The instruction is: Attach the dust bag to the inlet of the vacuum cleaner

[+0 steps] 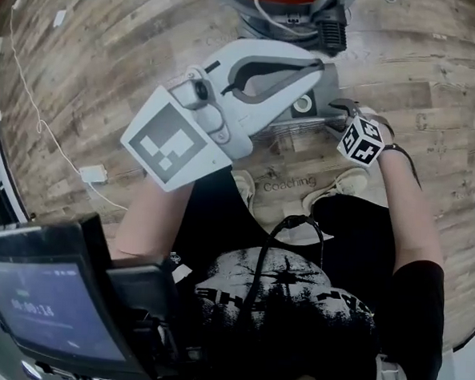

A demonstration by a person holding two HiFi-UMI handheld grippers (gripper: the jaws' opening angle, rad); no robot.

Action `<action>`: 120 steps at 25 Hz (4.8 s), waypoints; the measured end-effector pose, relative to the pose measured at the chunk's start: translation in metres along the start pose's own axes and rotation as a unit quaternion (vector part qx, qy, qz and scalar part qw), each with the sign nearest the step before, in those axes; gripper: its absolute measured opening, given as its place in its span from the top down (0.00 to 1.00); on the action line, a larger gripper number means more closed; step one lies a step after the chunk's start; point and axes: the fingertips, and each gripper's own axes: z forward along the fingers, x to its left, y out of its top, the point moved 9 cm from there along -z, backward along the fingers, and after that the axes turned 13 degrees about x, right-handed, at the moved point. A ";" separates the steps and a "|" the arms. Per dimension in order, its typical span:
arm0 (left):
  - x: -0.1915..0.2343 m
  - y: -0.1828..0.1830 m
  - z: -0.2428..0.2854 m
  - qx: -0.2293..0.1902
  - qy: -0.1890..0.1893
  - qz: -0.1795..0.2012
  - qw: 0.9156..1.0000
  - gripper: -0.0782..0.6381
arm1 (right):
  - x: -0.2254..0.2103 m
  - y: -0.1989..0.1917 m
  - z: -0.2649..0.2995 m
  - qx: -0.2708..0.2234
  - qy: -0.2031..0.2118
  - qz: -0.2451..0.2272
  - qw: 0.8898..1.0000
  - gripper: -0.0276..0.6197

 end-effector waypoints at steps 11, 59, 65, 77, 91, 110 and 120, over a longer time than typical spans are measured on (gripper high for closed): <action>-0.006 -0.044 -0.004 0.057 0.002 -0.015 0.998 0.89 | 0.001 -0.013 0.098 0.146 -0.020 -0.019 0.989 0.60; 0.015 -0.153 0.042 0.265 -0.081 -0.030 0.961 0.76 | -0.039 0.017 -0.068 0.067 0.019 0.055 0.996 0.95; -0.002 -0.166 0.060 0.338 -0.108 0.038 0.934 0.66 | -0.062 0.026 -0.127 0.005 0.048 0.125 0.991 0.95; -0.002 -0.168 0.062 0.344 -0.090 0.105 0.929 0.84 | -0.047 0.050 -0.196 -0.056 0.037 0.137 0.988 0.95; 0.008 -0.109 0.057 0.296 -0.052 0.160 0.940 0.85 | -0.050 0.069 -0.244 -0.031 -0.081 0.068 0.994 0.63; 0.017 -0.081 0.069 0.306 -0.034 0.186 0.933 0.85 | -0.068 0.085 -0.229 0.006 -0.192 0.019 0.981 0.87; 0.027 -0.075 0.075 0.334 -0.008 0.188 0.923 0.85 | -0.081 0.085 -0.235 -0.010 -0.206 0.026 0.978 0.89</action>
